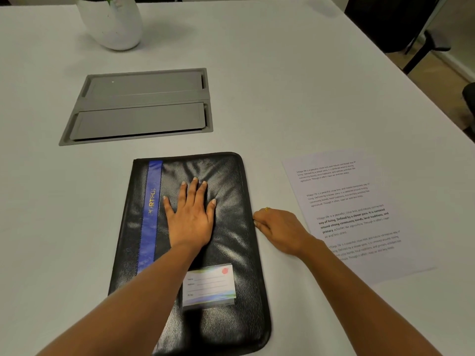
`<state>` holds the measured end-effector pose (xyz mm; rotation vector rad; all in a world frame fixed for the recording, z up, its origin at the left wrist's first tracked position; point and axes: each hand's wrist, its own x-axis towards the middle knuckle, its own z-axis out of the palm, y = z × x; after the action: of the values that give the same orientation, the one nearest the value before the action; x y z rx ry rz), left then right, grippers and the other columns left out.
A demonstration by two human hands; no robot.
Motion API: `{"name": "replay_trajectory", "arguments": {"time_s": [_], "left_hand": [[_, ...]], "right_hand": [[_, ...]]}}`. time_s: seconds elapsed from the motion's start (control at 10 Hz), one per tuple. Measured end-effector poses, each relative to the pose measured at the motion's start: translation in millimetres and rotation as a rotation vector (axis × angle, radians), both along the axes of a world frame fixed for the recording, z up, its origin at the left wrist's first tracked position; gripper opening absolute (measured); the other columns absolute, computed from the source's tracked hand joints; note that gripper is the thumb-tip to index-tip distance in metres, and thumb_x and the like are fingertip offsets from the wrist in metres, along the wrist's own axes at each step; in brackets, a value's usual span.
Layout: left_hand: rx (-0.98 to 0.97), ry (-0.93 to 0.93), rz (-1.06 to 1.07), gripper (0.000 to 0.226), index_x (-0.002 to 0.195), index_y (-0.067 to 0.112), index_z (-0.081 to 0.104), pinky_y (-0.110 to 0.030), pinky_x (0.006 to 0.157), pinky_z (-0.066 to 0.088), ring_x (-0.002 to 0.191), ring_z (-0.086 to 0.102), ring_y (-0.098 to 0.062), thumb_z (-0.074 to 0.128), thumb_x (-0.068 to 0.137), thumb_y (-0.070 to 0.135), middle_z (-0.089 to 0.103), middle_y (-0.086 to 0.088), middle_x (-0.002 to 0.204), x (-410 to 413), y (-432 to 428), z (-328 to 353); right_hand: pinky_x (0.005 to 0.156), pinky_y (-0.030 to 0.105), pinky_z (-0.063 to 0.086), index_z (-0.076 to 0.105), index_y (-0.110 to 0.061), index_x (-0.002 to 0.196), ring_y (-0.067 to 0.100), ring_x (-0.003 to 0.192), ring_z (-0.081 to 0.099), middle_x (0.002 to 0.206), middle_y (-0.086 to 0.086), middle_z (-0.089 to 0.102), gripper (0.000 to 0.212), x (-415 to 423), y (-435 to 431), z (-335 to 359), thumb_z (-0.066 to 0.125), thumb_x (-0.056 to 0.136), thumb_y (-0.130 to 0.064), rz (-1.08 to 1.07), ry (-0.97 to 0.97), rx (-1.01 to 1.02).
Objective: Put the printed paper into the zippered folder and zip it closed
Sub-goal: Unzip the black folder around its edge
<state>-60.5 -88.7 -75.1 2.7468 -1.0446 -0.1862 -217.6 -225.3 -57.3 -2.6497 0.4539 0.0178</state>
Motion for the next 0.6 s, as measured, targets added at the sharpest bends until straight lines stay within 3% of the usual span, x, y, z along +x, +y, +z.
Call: {"name": "replay_trajectory", "arguments": {"time_s": [0.3,0.4,0.5,0.6], "left_hand": [[0.000,-0.012,0.007,0.055,0.147,0.030,0.014,-0.052,0.116,-0.002,0.146,0.000,-0.014,0.016,0.096,0.050,0.007,0.009,0.158,-1,0,0],[0.001,-0.008,0.005,0.055,0.147,0.030,0.014,-0.052,0.116,-0.002,0.146,0.000,-0.014,0.016,0.096,0.050,0.006,0.008,0.158,0,0,0],[-0.005,-0.008,0.007,0.055,0.147,0.031,0.015,-0.053,0.116,-0.002,0.146,0.000,-0.013,0.016,0.096,0.050,0.007,0.009,0.158,0,0,0],[0.000,-0.009,0.006,0.055,0.147,0.031,0.015,-0.053,0.116,-0.002,0.146,0.000,-0.013,0.016,0.096,0.050,0.007,0.009,0.158,-1,0,0]], "right_hand": [[0.071,0.032,0.040,0.054,-0.007,0.087,0.031,0.089,0.056,0.093,0.012,0.061,0.023,-1,2,2,0.040,0.097,-0.023,0.000,0.040,-0.008],[0.067,0.030,0.034,0.051,-0.009,0.080,0.030,0.085,0.056,0.086,0.012,0.058,0.023,-5,4,2,0.040,0.097,-0.023,0.011,0.048,0.008],[0.065,0.027,0.031,0.037,-0.018,0.072,0.028,0.079,0.054,0.075,0.002,0.046,0.026,-11,6,2,0.038,0.096,-0.027,0.016,0.052,0.042],[0.065,0.026,0.031,0.034,-0.020,0.071,0.027,0.076,0.053,0.074,0.001,0.045,0.030,-17,7,-1,0.025,0.089,-0.042,0.009,0.050,0.053]]}}
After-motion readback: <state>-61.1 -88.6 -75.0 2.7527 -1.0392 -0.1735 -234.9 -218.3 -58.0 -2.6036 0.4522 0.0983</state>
